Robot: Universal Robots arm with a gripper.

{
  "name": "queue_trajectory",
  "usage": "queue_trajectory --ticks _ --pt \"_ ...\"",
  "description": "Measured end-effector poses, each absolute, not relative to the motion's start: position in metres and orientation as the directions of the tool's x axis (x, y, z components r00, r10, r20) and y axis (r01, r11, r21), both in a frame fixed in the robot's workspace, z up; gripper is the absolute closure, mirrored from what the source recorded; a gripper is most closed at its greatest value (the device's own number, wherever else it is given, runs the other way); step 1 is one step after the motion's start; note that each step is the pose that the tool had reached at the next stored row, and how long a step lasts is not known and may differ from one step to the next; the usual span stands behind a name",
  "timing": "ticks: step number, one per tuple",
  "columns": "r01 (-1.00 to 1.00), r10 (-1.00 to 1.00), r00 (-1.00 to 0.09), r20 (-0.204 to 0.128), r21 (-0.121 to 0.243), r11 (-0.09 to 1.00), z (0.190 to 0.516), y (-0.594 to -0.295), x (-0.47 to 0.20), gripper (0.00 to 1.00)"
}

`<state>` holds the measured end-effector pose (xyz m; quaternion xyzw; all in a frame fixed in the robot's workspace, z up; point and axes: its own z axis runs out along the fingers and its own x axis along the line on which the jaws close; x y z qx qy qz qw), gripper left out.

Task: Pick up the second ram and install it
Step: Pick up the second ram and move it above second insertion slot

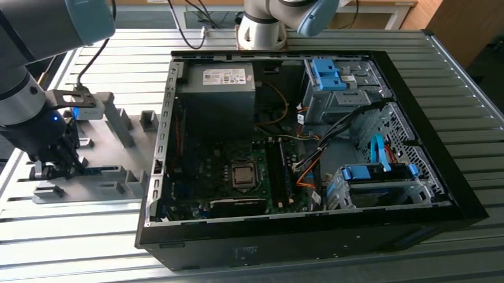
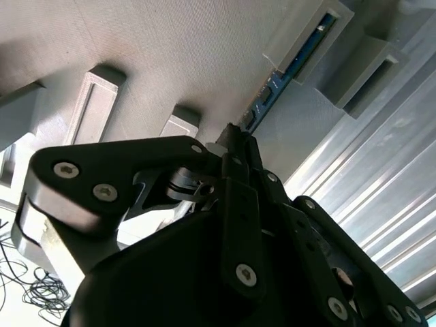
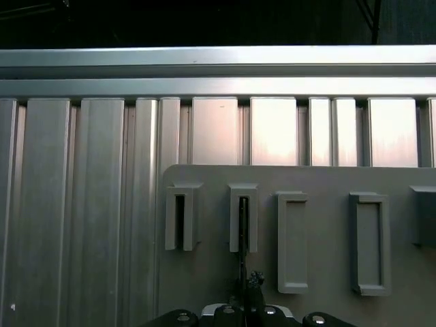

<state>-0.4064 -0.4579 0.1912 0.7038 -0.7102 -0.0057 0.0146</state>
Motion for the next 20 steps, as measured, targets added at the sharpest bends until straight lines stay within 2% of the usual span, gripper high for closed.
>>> queue_trajectory --ticks 1,20 --pt "-1.0 -1.0 -0.009 0.013 0.029 0.009 0.1911 -0.4579 -0.4064 0.86" --pt "-1.0 -1.0 -0.009 0.013 0.029 0.009 0.1906 -0.4579 -0.4064 0.86"
